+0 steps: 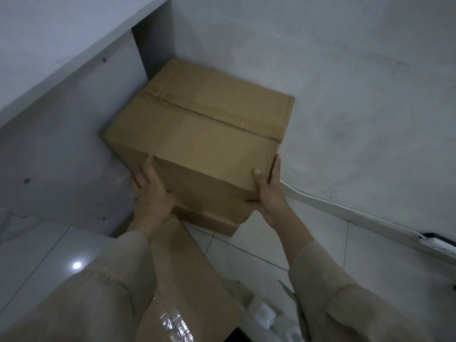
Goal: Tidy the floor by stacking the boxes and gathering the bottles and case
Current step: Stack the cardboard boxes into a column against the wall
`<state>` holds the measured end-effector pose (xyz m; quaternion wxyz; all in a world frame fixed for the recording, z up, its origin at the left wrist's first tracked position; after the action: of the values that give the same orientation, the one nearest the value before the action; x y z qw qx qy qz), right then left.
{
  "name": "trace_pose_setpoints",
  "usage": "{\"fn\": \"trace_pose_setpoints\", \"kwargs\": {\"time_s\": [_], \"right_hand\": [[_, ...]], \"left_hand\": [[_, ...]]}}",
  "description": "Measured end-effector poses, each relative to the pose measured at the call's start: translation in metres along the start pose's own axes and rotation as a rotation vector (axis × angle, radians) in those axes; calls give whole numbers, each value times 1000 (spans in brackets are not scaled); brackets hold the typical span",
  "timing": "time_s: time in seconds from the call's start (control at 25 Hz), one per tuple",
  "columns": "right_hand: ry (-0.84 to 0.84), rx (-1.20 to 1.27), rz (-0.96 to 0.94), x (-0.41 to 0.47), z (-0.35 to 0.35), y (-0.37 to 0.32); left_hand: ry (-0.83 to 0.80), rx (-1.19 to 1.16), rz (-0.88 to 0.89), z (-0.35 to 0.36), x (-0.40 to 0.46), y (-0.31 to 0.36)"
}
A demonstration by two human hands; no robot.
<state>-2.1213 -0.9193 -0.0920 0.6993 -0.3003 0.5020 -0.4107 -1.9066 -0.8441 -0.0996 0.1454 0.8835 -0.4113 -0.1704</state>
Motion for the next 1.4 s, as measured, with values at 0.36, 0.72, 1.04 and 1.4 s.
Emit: {"fn": "trace_pose_setpoints", "kwargs": {"time_s": [0.36,0.72,1.04,1.4], "right_hand": [[1,-41,-3,-9,-4,-1],[-2,-113,18,-12,3,-1],[96,66,-77,-32,-2,37],[245,-522,365,-110,-53,241]], "left_hand": [[-68,37,31,-2,-15,8],[-13,72,30,0,-16,-5],[-6,1,52,15,-37,-44],[-251,124,-59,88,-97,-173]]}}
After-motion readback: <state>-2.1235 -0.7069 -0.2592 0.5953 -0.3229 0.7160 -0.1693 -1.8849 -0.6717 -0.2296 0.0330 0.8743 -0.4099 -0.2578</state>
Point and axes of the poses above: each hand's wrist, its own x-axis towards the middle knuckle, its own z-axis out of the palm, y = z × x, the point moved 2 cm from there along x, towards the middle knuckle, and after that the axes turned 14 degrees about x, right-handed, at the moved point
